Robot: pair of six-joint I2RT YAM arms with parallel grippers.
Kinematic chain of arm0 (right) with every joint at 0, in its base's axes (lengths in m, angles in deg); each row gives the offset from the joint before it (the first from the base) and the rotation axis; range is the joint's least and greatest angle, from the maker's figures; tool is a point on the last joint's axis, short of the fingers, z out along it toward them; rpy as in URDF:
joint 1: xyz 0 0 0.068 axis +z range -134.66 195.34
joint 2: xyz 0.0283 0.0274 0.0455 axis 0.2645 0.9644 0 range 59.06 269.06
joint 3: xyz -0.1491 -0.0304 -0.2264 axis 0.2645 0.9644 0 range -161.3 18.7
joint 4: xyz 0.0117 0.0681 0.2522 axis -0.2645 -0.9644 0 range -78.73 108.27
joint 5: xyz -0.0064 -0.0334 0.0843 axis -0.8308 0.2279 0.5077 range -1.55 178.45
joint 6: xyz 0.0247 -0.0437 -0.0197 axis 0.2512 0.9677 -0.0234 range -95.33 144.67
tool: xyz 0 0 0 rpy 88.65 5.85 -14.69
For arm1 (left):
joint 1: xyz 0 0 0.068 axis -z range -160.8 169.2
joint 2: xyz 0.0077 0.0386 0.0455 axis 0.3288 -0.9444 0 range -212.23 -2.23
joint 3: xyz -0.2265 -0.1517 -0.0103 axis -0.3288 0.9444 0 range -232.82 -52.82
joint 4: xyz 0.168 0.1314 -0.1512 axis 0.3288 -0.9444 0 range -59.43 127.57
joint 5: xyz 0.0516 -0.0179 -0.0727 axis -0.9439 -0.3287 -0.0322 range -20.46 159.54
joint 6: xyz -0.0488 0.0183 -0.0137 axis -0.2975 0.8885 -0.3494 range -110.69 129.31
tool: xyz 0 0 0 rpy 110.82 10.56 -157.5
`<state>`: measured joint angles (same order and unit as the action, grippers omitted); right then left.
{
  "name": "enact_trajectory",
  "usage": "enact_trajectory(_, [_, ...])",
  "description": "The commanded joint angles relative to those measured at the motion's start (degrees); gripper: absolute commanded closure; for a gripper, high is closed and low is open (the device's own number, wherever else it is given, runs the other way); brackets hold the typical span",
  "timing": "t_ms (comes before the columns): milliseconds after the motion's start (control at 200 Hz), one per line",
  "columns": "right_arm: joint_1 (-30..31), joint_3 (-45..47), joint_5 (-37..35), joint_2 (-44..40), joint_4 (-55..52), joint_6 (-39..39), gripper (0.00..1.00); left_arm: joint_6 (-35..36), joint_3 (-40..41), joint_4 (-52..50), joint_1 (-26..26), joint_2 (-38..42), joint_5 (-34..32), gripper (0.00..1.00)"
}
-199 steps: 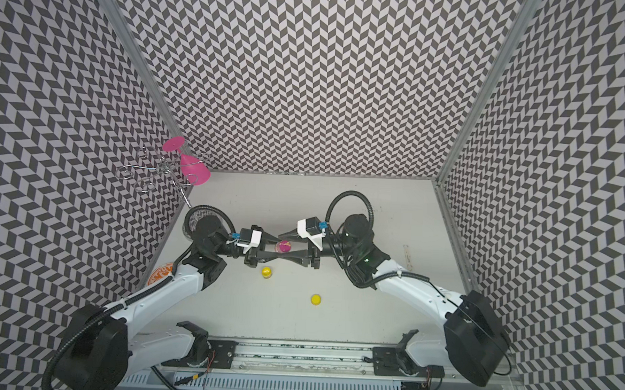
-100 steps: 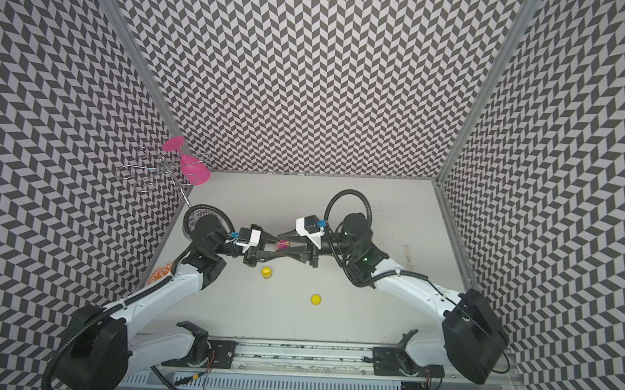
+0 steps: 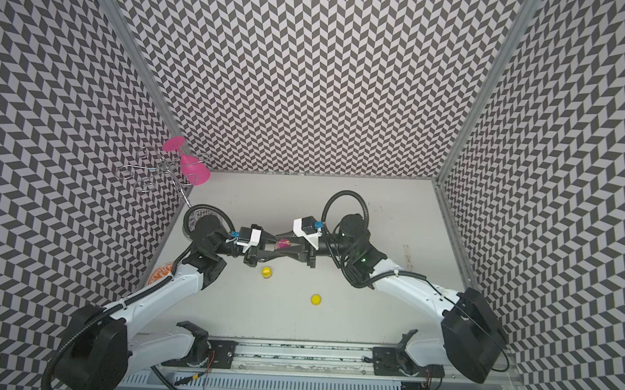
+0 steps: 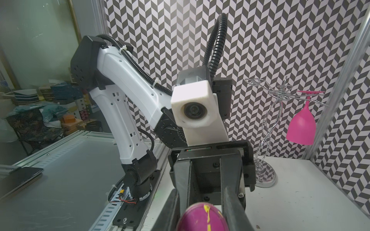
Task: Close the paint jar lid
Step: Screw the lid onto the paint jar.
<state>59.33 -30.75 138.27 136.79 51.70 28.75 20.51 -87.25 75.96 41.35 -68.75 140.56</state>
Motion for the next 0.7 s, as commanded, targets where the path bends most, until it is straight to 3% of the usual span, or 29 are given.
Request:
enact_trajectory(0, [0.6,-1.4,-0.9,-0.3,1.9,-1.0,0.76,0.6,-1.5,1.2,0.3,0.3,-0.4,0.71])
enact_trajectory(60, [0.6,-1.3,-1.1,-0.6,1.9,-1.0,0.77,0.7,-1.6,1.2,0.3,0.3,-0.4,0.71])
enact_trajectory(190, [0.6,-1.0,-2.8,-1.1,2.1,-1.2,0.88,0.9,-1.6,1.2,0.3,0.5,-1.3,0.71])
enact_trajectory(476, [0.6,-1.2,-5.7,-0.5,2.6,-3.8,1.0,2.6,-0.2,1.7,0.3,2.4,-9.7,0.7])
enact_trajectory(696, [0.6,-1.5,-6.3,-0.3,2.3,-4.4,1.0,1.8,0.0,1.8,0.3,2.4,-10.2,0.55])
